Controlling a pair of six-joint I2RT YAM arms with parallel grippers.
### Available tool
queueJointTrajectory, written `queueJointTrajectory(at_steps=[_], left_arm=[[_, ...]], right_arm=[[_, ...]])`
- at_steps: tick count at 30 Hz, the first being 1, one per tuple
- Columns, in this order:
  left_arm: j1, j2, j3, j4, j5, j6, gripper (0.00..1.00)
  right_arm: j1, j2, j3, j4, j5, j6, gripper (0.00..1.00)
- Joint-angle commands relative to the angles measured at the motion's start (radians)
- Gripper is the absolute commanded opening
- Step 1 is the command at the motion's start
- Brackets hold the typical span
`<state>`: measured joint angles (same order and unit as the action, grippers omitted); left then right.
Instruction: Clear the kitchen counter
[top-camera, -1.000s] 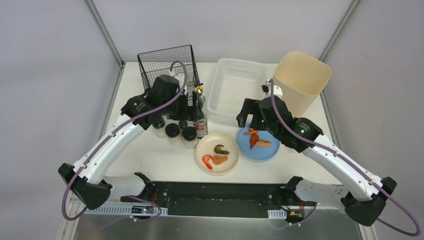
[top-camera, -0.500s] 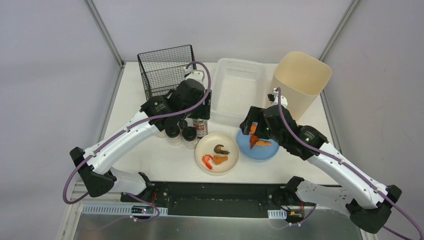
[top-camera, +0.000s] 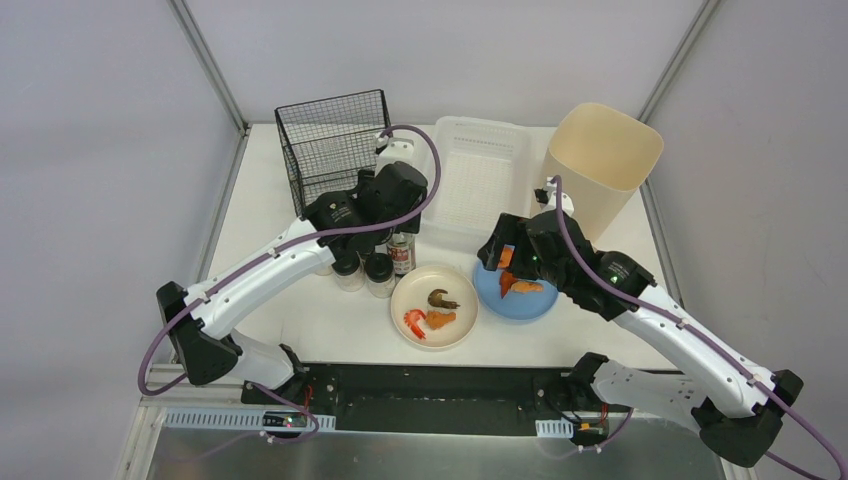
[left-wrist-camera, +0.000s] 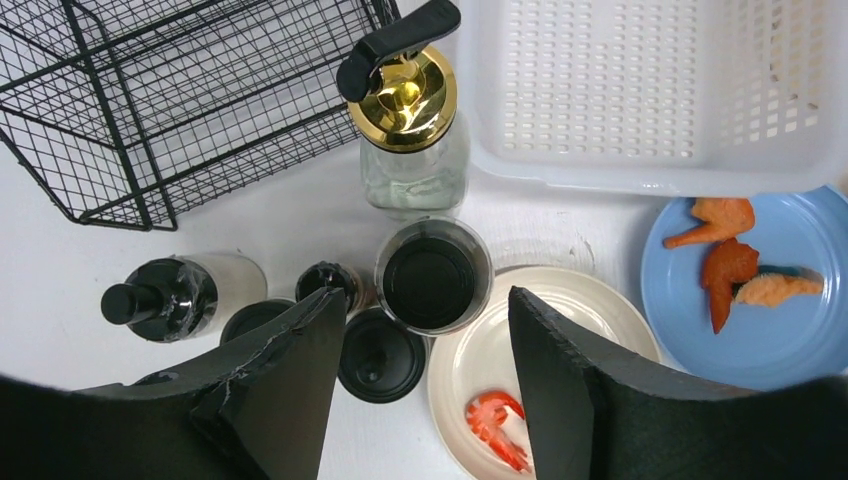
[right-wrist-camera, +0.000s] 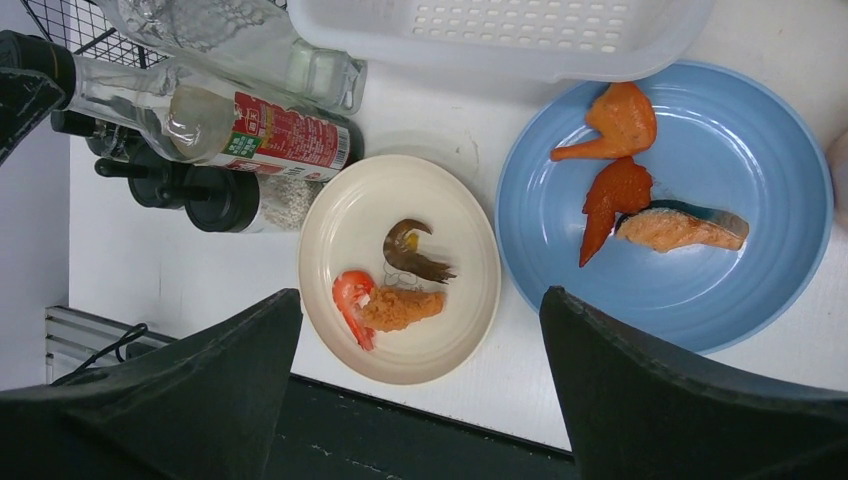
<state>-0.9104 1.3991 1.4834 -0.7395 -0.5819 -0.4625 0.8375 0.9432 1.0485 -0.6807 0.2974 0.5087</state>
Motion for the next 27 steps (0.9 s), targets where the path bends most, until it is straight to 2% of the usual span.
queueJointTrajectory(at_steps=[1, 14, 27], left_arm=[[-0.006, -0.004, -0.02, 0.065, -0.057, 0.021, 0.62], [-0.004, 0.017, -0.118, 0.196, -0.055, 0.024, 0.58], [0.009, 0.014, -0.173, 0.246, -0.076, 0.012, 0.51]], right_arm=[[0.001, -0.009, -0.011, 0.015, -0.022, 0.016, 0.93], [0.001, -0.015, -0.021, 0.008, -0.033, 0.03, 0.92], [0.002, -0.031, -0.036, 0.0, -0.032, 0.044, 0.92]])
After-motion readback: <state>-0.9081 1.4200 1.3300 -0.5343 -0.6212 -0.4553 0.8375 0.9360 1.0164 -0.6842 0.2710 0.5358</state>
